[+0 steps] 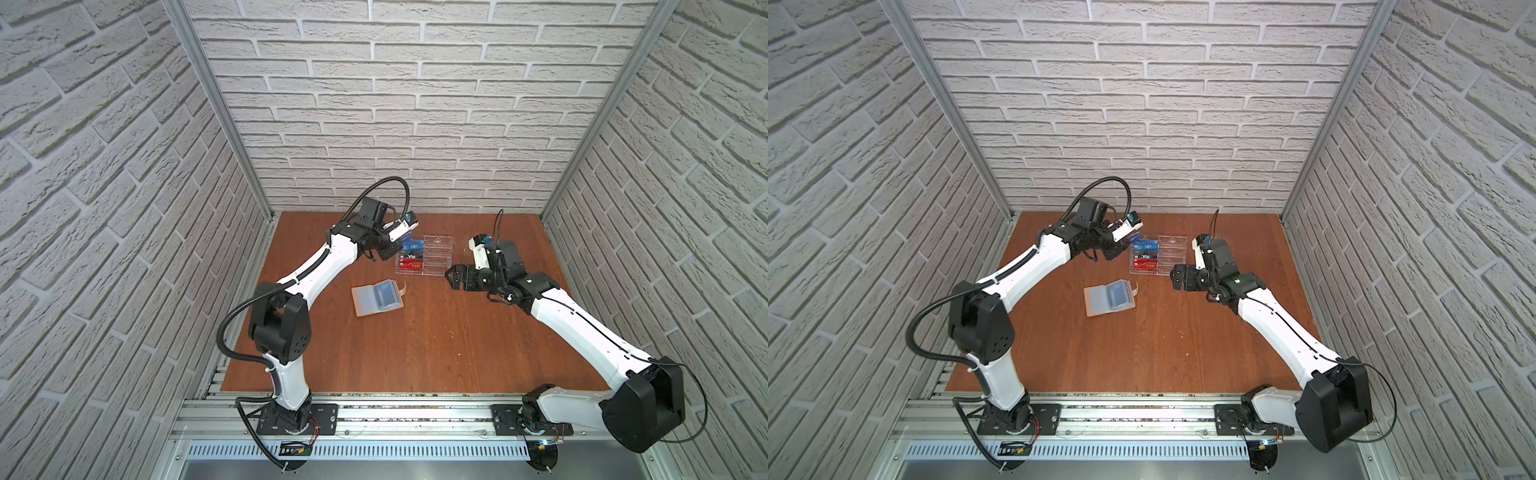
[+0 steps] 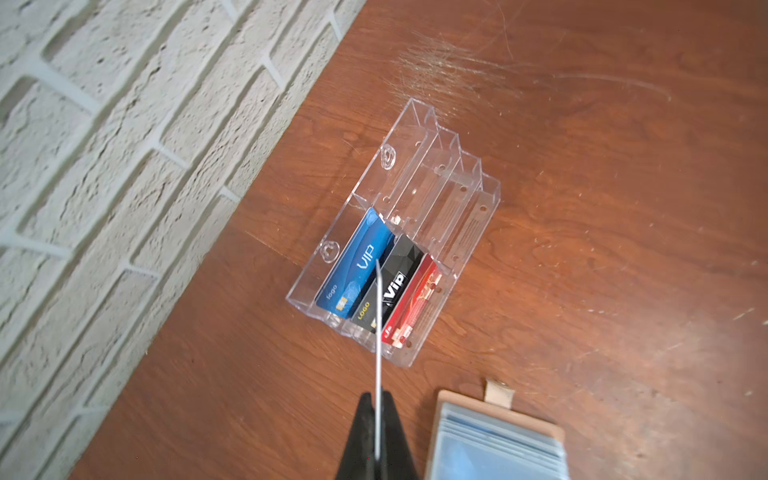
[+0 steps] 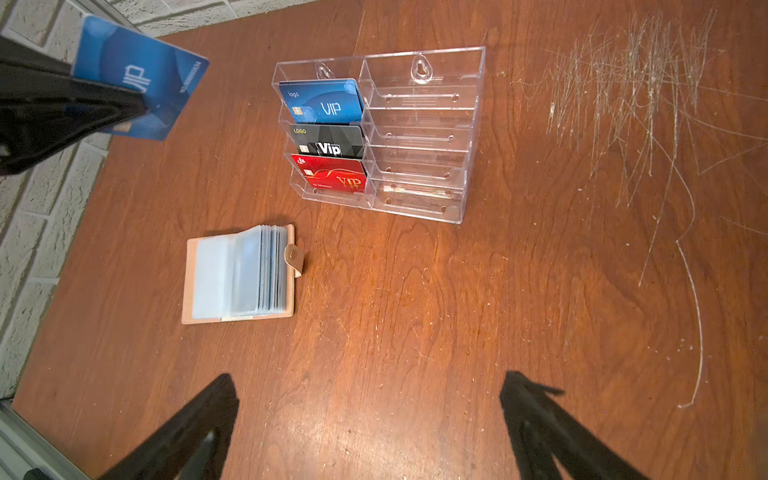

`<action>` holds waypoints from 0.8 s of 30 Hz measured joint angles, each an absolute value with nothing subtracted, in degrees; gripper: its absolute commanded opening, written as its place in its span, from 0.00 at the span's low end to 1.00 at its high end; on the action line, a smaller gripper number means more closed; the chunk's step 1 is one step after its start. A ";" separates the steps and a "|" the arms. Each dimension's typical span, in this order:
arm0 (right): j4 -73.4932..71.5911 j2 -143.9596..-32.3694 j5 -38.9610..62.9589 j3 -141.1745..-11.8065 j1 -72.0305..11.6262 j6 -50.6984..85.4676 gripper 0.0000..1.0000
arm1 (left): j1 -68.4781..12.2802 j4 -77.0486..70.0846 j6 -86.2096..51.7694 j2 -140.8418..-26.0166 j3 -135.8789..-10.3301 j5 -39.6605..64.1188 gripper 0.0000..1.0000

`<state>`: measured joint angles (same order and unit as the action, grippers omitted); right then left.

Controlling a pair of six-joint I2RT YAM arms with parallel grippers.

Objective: Take the credit cards out of the card holder
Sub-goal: Place the credit card in the storage box.

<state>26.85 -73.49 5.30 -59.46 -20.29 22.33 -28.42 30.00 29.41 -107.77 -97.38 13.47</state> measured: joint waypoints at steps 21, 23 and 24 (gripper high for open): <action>25.15 -74.89 8.19 -59.66 -17.32 20.34 1.00 | -29.82 34.65 50.78 -127.66 -114.52 12.38 0.00; 24.29 -74.89 8.99 -59.22 -16.51 20.60 1.00 | -29.82 34.68 52.14 -127.94 -115.11 12.14 0.00; 23.97 -74.89 9.34 -58.92 -16.10 20.69 1.00 | -29.82 34.63 52.64 -128.05 -115.24 12.01 0.00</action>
<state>23.97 -74.89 9.34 -58.92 -16.10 20.69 -29.82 34.63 52.64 -128.05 -115.24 12.01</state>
